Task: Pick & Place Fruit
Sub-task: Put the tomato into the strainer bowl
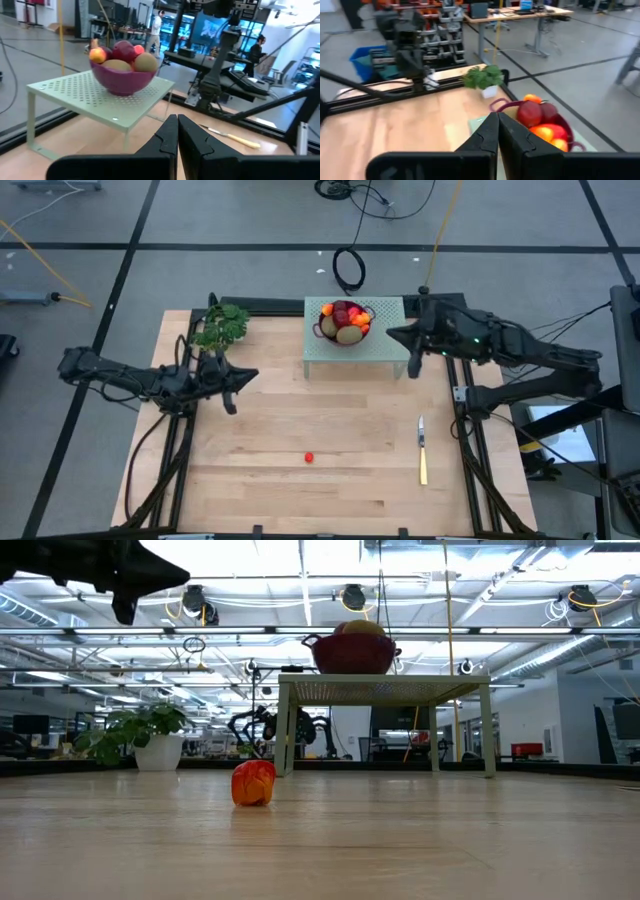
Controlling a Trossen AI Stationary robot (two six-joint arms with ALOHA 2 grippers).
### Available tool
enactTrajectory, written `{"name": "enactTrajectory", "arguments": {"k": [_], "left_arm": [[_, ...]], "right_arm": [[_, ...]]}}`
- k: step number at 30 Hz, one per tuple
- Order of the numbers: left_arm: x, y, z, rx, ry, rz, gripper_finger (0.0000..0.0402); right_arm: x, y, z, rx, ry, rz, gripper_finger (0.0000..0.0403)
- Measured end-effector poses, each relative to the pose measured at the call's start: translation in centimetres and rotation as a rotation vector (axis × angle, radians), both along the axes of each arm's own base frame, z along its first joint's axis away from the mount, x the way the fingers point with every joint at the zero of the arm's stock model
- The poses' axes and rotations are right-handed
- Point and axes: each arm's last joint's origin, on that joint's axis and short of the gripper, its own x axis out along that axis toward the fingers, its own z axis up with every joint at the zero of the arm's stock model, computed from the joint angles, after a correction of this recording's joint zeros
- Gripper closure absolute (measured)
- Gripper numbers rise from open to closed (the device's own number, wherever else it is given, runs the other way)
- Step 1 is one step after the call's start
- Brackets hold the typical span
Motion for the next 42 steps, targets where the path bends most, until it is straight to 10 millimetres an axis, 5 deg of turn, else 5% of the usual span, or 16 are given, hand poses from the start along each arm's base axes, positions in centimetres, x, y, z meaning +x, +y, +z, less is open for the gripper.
{"name": "enactTrajectory", "arguments": {"k": [8,16,26,42], "left_arm": [[-0.2,-1.2,0.1,0.029,0.007,-0.085,0.0392],[1.2,-2.6,2.1,0.088,0.033,-0.111,0.0392],[6.0,-5.3,5.3,0.167,0.188,-0.128,0.0392],[14.7,-10.7,8.4,-0.005,0.545,-0.156,0.0392]], "right_arm": [[-2.5,1.7,0.5,0.047,-0.028,0.084,0.0401],[-3.9,2.8,0.2,0.057,-0.056,0.162,0.0401],[-6.4,2.9,-4.3,0.085,-0.16,0.189,0.0402],[-11.0,2.7,-9.0,0.096,-0.359,0.294,0.0402]]}}
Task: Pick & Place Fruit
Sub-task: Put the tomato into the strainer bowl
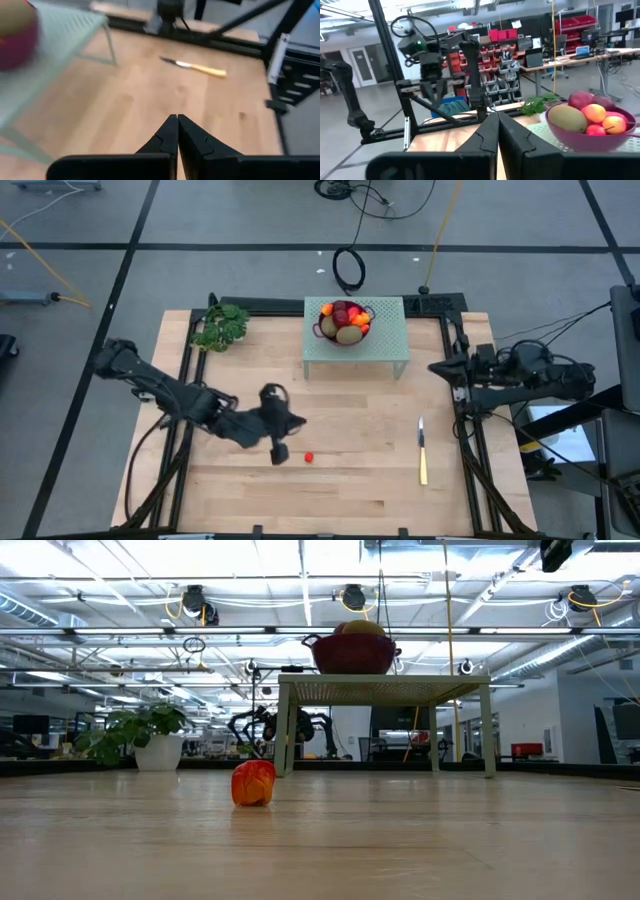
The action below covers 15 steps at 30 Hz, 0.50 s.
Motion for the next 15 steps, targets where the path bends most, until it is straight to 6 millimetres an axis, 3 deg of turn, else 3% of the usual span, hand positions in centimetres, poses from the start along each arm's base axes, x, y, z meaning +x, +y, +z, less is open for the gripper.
{"name": "enactTrajectory", "arguments": {"k": [7,15], "left_arm": [[3.2,-2.1,-0.3,-0.173,0.159,-0.02,0.0392],[6.0,-3.9,-3.6,-0.384,0.292,-0.003,0.0392]], "right_arm": [[-1.4,-0.2,-0.7,-0.018,-0.055,0.01,0.0402],[-2.2,-0.1,-1.2,-0.013,-0.09,0.076,0.0402]]}}
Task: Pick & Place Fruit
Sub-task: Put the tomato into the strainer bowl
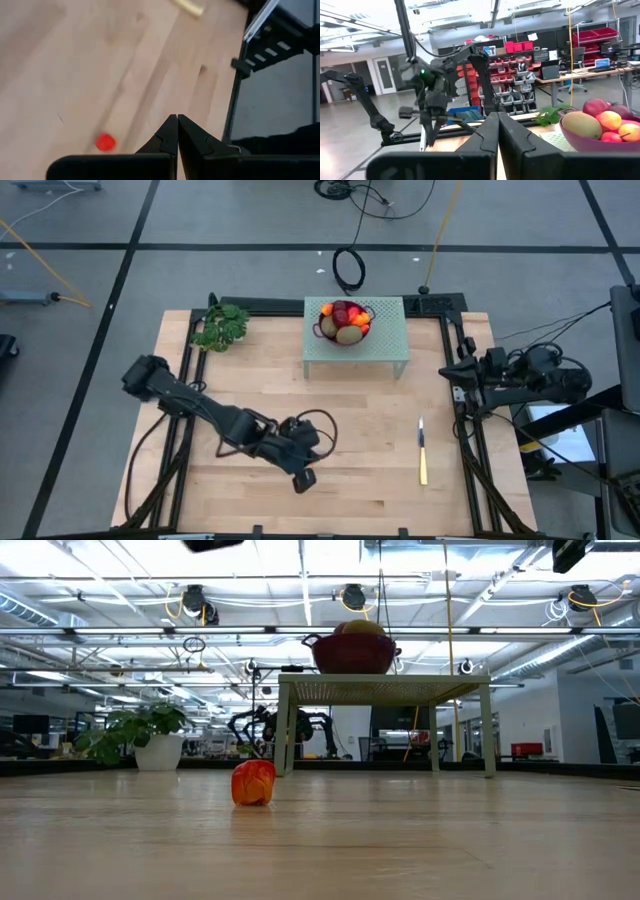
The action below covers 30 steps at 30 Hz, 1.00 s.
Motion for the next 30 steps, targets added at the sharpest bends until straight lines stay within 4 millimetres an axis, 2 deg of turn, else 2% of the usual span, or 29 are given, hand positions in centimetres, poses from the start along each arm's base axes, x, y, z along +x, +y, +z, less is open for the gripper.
{"name": "enactTrajectory", "arguments": {"k": [7,15,22,26,30], "left_arm": [[0.7,-0.6,-3.0,-0.185,0.176,0.16,0.0392],[1.7,-1.1,-5.7,-0.308,0.264,0.366,0.0392],[2.1,-1.3,-6.8,-0.37,0.289,0.491,0.0387],[2.2,-1.0,-6.7,-0.382,0.257,0.563,0.0352],[2.2,-0.8,-6.7,-0.389,0.254,0.61,0.029]], "right_arm": [[0.1,0.0,-0.3,-0.001,0.009,0.0,0.0403],[0.1,0.2,-0.3,-0.016,0.006,0.054,0.0403],[0.1,0.3,-0.3,-0.005,0.013,0.083,0.0403],[0.1,0.3,-0.3,-0.009,0.012,0.106,0.0403],[0.1,0.3,-0.3,-0.006,0.012,0.113,0.0403]]}}
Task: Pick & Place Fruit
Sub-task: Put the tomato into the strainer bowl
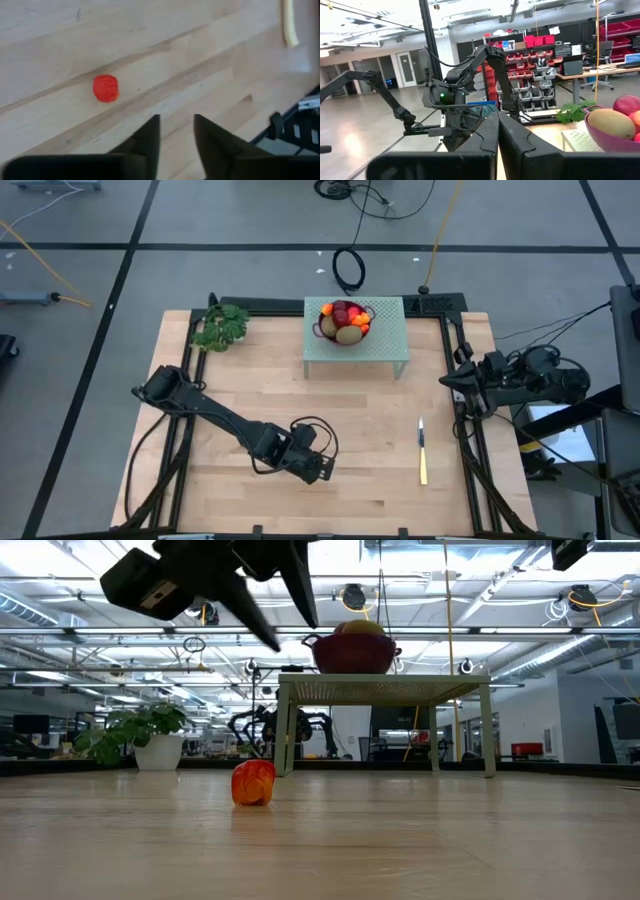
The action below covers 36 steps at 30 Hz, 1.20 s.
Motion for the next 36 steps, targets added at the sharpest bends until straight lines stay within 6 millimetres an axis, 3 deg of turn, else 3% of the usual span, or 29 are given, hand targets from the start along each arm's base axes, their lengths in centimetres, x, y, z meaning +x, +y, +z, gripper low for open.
{"name": "enactTrajectory", "arguments": {"k": [9,14,26,36], "left_arm": [[-0.1,0.9,-0.3,0.002,0.053,0.055,0.0122],[-0.1,1.3,-0.6,0.013,0.078,0.06,0.0068],[1.1,1.7,-4.8,0.066,0.188,0.077,0.0053],[1.4,2.1,-5.5,0.008,0.231,0.075,0.0053]], "right_arm": [[0.0,0.1,0.0,-0.005,-0.001,0.018,0.0403],[0.0,0.1,0.0,-0.009,-0.003,0.017,0.0403],[0.0,0.0,0.0,-0.01,-0.003,0.015,0.0403],[0.0,0.0,0.0,-0.01,-0.003,0.014,0.0403]]}}
